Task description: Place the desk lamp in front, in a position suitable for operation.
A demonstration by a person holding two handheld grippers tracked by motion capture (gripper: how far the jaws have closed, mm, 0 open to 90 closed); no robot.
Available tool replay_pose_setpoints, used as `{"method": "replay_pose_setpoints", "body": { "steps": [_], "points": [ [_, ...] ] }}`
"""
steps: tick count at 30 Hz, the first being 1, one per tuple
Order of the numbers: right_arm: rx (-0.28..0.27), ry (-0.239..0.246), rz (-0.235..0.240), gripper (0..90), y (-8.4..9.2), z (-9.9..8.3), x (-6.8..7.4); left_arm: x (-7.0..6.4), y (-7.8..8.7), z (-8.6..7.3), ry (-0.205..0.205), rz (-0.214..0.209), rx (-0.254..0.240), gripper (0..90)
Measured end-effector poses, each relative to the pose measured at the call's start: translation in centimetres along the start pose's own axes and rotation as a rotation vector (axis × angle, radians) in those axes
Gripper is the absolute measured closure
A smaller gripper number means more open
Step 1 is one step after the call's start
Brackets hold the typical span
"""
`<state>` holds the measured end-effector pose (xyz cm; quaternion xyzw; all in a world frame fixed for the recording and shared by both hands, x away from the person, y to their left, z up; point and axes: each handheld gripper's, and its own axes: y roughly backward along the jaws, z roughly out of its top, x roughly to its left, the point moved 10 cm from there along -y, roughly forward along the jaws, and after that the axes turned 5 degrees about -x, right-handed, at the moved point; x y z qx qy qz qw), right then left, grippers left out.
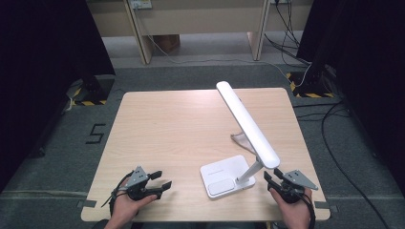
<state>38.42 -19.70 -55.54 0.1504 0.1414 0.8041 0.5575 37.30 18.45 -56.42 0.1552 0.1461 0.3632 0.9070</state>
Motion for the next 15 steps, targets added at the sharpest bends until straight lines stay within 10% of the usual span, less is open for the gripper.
{"method": "replay_pose_setpoints", "body": {
  "steps": [15],
  "points": [
    [-0.019,0.072,0.081,50.9,2.4,1.1,3.8,-2.4,-2.3,1.2,-0.045,-0.084,0.039,38.0]
  ]
}}
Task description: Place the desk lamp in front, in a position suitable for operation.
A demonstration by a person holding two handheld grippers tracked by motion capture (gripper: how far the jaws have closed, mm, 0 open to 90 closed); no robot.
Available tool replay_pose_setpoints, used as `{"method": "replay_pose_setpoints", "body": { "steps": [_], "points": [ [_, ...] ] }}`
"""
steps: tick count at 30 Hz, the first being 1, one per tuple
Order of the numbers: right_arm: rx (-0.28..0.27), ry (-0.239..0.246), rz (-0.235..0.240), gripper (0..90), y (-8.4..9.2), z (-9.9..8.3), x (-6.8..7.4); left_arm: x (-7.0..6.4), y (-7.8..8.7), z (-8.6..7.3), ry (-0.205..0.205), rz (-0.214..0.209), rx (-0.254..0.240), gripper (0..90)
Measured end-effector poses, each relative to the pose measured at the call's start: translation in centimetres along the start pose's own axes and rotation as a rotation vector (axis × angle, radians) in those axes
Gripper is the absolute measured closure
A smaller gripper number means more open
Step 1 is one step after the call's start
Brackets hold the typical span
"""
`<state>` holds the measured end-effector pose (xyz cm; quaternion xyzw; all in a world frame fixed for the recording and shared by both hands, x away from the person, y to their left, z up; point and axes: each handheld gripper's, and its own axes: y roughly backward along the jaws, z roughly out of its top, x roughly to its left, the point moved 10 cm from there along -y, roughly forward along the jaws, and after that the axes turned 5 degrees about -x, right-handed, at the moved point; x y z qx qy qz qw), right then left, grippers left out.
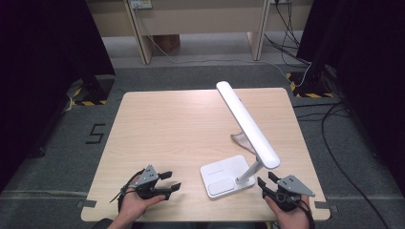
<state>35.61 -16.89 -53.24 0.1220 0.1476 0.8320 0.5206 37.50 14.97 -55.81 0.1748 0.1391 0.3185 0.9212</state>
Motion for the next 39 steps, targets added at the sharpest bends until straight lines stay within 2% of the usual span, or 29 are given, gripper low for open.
{"method": "replay_pose_setpoints", "body": {
  "steps": [3,4,5,8,9,10,11,13,14,15,17,22,23,28,30,33,37,39],
  "points": [
    [-0.027,-0.001,0.017,46.0,0.7,0.8,1.4,-0.1,-1.0,0.8,-0.015,-0.012,0.010,39.0],
    [-0.027,-0.001,0.017,46.0,0.7,0.8,1.4,-0.1,-1.4,1.1,-0.014,-0.017,0.013,39.0],
    [-0.047,0.001,0.011,41.4,0.8,1.2,1.8,-0.3,-2.2,1.6,-0.002,-0.039,0.016,40.0],
    [-0.052,0.009,0.007,37.2,0.9,1.4,2.5,-0.6,-3.1,2.2,0.009,-0.058,0.015,41.4],
    [-0.054,0.019,0.008,34.1,1.0,1.3,3.1,-0.9,-3.9,2.7,-0.005,-0.067,0.022,41.8],
    [-0.063,0.023,0.008,32.7,1.0,1.4,3.4,-0.9,-3.9,2.7,-0.005,-0.067,0.022,41.8],
    [-0.063,0.023,0.008,32.7,1.0,1.4,3.4,-1.0,-4.3,2.9,-0.012,-0.073,0.025,41.8],
    [-0.083,0.015,0.008,27.3,0.9,1.7,4.3,-1.4,-5.3,3.2,-0.033,-0.084,0.046,41.7],
    [-0.083,0.015,0.008,27.3,0.9,1.7,4.3,-1.4,-5.3,3.2,-0.033,-0.084,0.046,41.5],
    [-0.105,0.026,0.000,25.8,0.6,2.1,4.9,-1.5,-6.1,3.3,-0.042,-0.087,0.059,41.3],
    [-0.117,0.030,-0.011,24.8,0.3,2.4,5.3,-1.6,-6.8,3.3,-0.046,-0.091,0.066,41.1],
    [-0.140,0.015,-0.022,24.6,-0.6,2.7,5.8,-1.7,-7.7,3.2,-0.056,-0.092,0.085,40.3],
    [-0.154,0.022,-0.030,24.6,-0.9,3.0,6.0,-1.7,-8.1,3.3,-0.076,-0.084,0.089,40.1],
    [-0.182,0.036,-0.046,26.0,-1.6,3.6,6.3,-1.6,-8.7,3.7,-0.082,-0.080,0.092,39.6],
    [-0.187,0.036,-0.050,26.4,-1.6,3.7,6.4,-1.5,-8.9,3.7,-0.079,-0.077,0.090,39.6],
    [-0.224,0.042,-0.084,28.8,-1.3,4.1,6.5,-1.5,-9.2,3.8,-0.079,-0.075,0.097,39.6],
    [-0.240,0.033,-0.112,31.9,-1.1,4.4,6.4,-1.6,-9.4,3.8,-0.076,-0.073,0.090,39.6],
    [-0.249,0.039,-0.128,37.0,-0.9,4.6,6.3,-1.8,-9.4,3.8,-0.081,-0.075,0.090,39.6]
  ]
}}
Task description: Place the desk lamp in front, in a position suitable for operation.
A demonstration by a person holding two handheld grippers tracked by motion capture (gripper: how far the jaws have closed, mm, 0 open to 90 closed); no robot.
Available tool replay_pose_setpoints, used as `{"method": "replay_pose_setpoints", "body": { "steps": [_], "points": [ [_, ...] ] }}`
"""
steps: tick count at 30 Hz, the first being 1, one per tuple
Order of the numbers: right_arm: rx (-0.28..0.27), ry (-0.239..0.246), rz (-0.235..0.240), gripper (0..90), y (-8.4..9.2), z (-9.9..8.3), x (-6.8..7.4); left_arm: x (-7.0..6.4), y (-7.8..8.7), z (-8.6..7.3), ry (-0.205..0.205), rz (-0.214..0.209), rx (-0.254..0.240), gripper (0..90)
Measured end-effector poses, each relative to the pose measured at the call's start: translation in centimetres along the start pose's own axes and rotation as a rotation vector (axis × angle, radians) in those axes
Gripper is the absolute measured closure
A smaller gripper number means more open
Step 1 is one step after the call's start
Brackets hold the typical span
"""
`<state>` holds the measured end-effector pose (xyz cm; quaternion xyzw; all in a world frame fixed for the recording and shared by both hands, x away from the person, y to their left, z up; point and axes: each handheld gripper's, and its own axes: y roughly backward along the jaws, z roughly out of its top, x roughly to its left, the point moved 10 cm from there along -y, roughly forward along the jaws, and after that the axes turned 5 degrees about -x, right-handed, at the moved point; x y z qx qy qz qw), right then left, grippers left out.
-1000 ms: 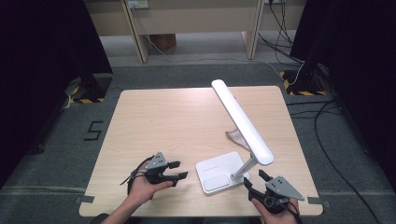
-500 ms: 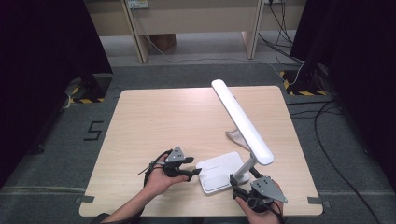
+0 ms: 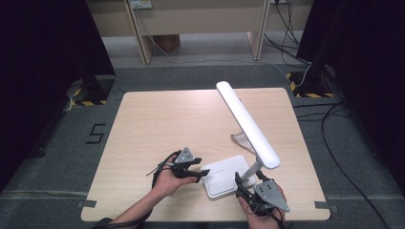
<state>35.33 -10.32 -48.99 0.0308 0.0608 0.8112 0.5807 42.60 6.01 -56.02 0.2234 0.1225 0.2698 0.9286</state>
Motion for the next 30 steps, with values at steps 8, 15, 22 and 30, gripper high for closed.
{"method": "replay_pose_setpoints", "body": {
  "steps": [8,15,22,30],
  "points": [
    [-0.005,0.029,-0.022,38.4,-0.1,0.3,-0.1,-0.1,-0.3,-0.1,-0.002,-0.003,0.010,40.0],
    [-0.042,0.035,-0.056,51.7,0.1,1.0,-0.4,0.2,-1.2,-0.4,0.014,-0.007,0.019,40.8],
    [-0.022,0.019,-0.060,51.6,0.0,1.1,-0.4,0.1,-1.4,-0.3,0.017,-0.014,0.023,41.6],
    [-0.053,0.014,-0.074,52.0,-0.1,2.2,-0.5,-0.6,-1.6,-0.4,0.018,-0.036,0.036,42.7]
  ]
}}
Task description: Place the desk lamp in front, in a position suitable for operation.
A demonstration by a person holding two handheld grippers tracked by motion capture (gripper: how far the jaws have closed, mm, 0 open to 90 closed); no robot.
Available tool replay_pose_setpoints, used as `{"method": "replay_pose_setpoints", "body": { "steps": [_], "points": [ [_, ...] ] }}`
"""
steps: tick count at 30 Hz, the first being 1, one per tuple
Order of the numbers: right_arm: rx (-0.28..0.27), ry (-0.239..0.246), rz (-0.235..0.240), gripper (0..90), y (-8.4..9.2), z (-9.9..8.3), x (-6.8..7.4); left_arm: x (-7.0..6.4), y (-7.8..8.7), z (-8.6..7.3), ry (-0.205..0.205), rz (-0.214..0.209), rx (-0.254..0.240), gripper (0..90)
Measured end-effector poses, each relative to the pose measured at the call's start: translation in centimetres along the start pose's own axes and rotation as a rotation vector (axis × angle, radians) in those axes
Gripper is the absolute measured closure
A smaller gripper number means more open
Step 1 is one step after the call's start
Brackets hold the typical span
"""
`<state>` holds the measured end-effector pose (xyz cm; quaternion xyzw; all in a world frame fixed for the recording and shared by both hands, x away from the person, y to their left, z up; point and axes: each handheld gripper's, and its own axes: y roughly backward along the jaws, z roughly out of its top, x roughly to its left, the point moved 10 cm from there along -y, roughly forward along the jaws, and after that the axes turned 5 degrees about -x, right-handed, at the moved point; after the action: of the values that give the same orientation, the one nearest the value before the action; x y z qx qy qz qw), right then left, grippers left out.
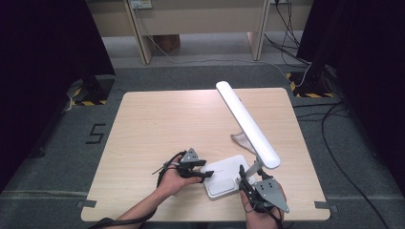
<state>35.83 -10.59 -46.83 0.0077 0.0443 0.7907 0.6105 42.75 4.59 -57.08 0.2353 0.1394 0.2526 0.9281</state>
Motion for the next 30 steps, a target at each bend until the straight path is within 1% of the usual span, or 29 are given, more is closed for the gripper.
{"method": "replay_pose_setpoints", "body": {
  "steps": [2,3,5,6,8,9,10,11,13,14,17,18,21,24,25,26,28,29,30],
  "points": [
    [0.004,-0.006,0.002,52.2,-0.1,0.0,0.0,0.0,0.0,0.0,0.001,-0.001,0.001,42.8],
    [0.013,0.002,-0.002,52.3,-0.1,0.0,0.0,0.0,0.0,0.0,0.010,0.000,0.000,43.1],
    [0.021,0.001,-0.002,52.3,-0.1,0.0,0.0,0.1,-0.1,0.0,0.015,-0.003,-0.001,43.7],
    [0.008,-0.001,-0.002,52.3,-0.2,0.1,-0.1,0.0,0.0,-0.1,0.030,-0.006,0.001,44.3],
    [0.014,-0.002,-0.003,52.2,-0.2,0.1,-0.2,0.0,0.0,-0.1,0.033,-0.009,0.004,44.7],
    [0.010,-0.015,-0.004,52.2,-0.3,0.1,-0.4,-0.1,-0.1,-0.1,0.038,-0.011,0.004,44.9],
    [0.012,-0.009,-0.010,52.1,-0.3,0.1,-0.6,-0.2,-0.1,-0.1,0.051,-0.017,0.004,45.0],
    [0.023,-0.006,-0.014,52.1,-0.3,0.0,-0.8,-0.2,-0.1,-0.1,0.051,-0.017,0.004,45.2],
    [0.016,-0.006,-0.017,52.0,-0.3,0.1,-0.9,-0.3,-0.1,-0.2,0.062,-0.021,0.007,45.4],
    [0.018,-0.013,-0.032,51.9,-0.4,0.1,-1.1,-0.4,-0.2,-0.2,0.071,-0.025,0.005,45.5],
    [0.024,-0.008,-0.039,51.7,-0.4,0.1,-1.3,-0.5,-0.2,-0.2,0.074,-0.028,0.008,45.6],
    [0.015,-0.023,-0.037,51.9,-0.5,0.1,-1.3,-0.6,-0.2,-0.2,0.081,-0.027,0.006,45.6],
    [0.024,-0.024,-0.039,52.2,-0.5,0.1,-1.5,-0.7,-0.2,-0.2,0.086,-0.027,0.000,45.6],
    [0.036,-0.048,-0.040,52.7,-0.6,0.1,-1.8,-1.0,-0.3,-0.3,0.087,-0.031,0.001,45.6],
    [0.036,-0.048,-0.040,52.7,-0.6,0.1,-1.8,-1.0,-0.3,-0.3,0.088,-0.031,0.000,45.6],
    [0.039,-0.063,-0.038,52.9,-0.8,0.1,-1.9,-1.1,-0.3,-0.3,0.089,-0.029,0.002,45.7],
    [0.044,-0.055,-0.046,52.9,-0.9,0.1,-2.1,-1.2,-0.3,-0.3,0.088,-0.027,0.004,45.7],
    [0.037,-0.060,-0.048,52.9,-1.1,0.2,-2.2,-1.2,-0.2,-0.3,0.086,-0.026,0.004,45.7],
    [0.037,-0.055,-0.055,52.8,-1.2,0.1,-2.2,-1.2,-0.2,-0.3,0.089,-0.025,0.002,45.7]
  ]
}}
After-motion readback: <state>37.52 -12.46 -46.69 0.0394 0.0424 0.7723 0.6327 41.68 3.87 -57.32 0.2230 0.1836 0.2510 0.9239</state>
